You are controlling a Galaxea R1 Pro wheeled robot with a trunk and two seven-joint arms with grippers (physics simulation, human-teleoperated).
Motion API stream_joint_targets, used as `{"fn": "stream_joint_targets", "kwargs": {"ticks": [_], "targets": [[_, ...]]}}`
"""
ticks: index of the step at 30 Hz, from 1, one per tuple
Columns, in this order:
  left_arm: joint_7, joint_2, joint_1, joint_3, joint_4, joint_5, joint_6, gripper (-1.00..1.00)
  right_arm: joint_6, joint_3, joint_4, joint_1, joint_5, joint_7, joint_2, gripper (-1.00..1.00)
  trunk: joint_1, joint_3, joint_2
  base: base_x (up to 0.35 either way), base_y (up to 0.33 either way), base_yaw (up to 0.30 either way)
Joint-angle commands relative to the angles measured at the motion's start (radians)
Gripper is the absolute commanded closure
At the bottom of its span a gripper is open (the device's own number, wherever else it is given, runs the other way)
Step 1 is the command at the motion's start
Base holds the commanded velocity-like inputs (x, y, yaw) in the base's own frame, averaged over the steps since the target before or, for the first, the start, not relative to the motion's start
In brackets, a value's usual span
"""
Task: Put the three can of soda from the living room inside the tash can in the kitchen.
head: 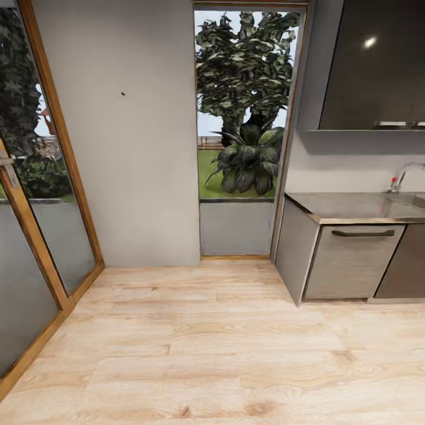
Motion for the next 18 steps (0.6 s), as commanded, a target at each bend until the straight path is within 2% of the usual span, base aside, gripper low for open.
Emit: {"fn": "stream_joint_targets", "kwargs": {"ticks": [1,5,18], "targets": [[0.005,-0.002,-0.006,0.005,-0.005,-0.001,0.005,-1.00,-0.005,0.005,-0.005,0.003,0.005,-0.005,-0.002,-1.00,0.000,0.000,0.000,0.000,0.000,0.000],[0.007,-0.002,-0.006,0.006,-0.007,-0.001,0.007,-1.00,-0.027,0.006,-0.013,0.003,0.007,-0.006,-0.002,-1.00,0.000,0.000,0.000,0.000,0.000,0.000],[0.007,-0.002,-0.006,0.006,-0.007,-0.001,0.007,-1.00,-0.027,0.006,-0.013,0.003,0.007,-0.006,-0.002,-1.00,0.000,0.000,0.000,0.000,0.000,0.000]]}}
